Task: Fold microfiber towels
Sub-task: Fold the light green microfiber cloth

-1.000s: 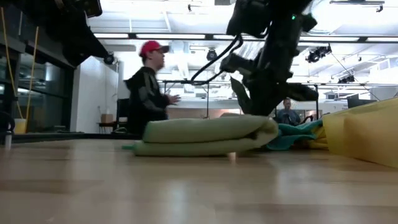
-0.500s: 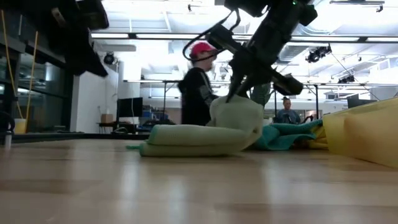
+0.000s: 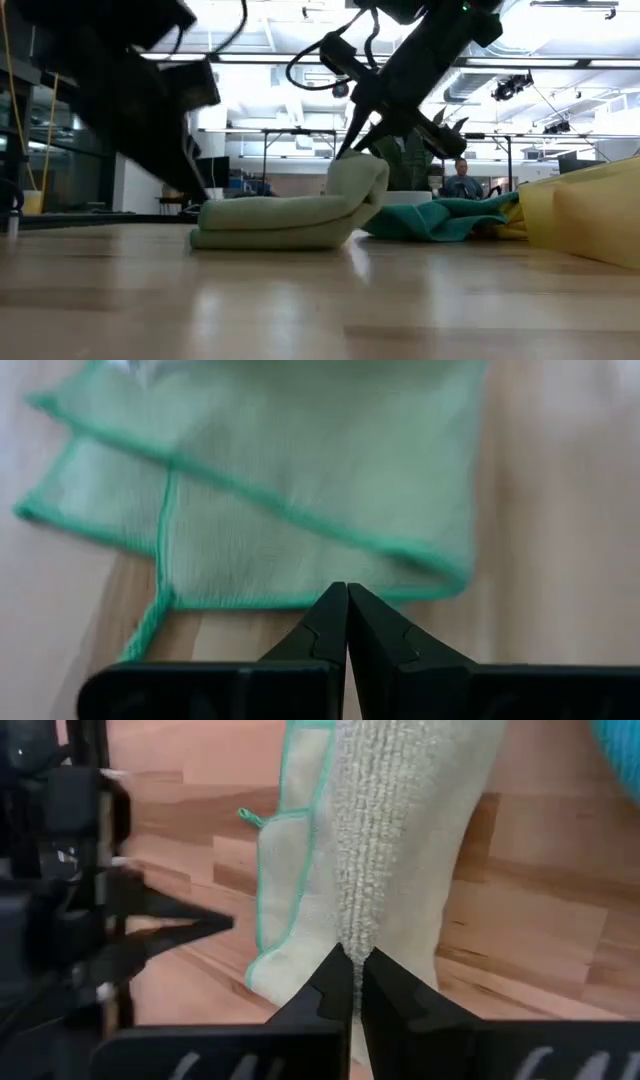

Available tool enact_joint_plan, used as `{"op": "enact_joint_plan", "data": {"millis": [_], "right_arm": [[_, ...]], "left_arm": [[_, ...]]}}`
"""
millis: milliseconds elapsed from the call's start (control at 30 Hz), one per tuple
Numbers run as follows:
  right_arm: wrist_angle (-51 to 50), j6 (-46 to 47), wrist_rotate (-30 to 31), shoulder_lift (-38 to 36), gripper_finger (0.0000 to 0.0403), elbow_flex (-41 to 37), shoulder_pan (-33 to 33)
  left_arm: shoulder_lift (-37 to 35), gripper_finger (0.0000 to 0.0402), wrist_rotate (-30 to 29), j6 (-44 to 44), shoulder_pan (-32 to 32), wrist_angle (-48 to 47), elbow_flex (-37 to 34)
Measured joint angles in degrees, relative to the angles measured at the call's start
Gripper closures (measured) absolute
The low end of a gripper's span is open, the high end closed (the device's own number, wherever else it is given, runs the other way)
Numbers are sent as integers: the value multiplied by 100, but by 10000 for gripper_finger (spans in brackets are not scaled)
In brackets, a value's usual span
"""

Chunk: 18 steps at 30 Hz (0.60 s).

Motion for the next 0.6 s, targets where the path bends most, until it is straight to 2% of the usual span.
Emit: {"op": "enact_joint_plan", "data": {"millis": [200,600], "right_arm": [[-50,-42,-36,17,403,0,22],[504,131,122,92,403,0,5]], "left_arm": [[698,402,-77,-7,101,85,1],[1157,402,291,-51,225,1055,3]]}}
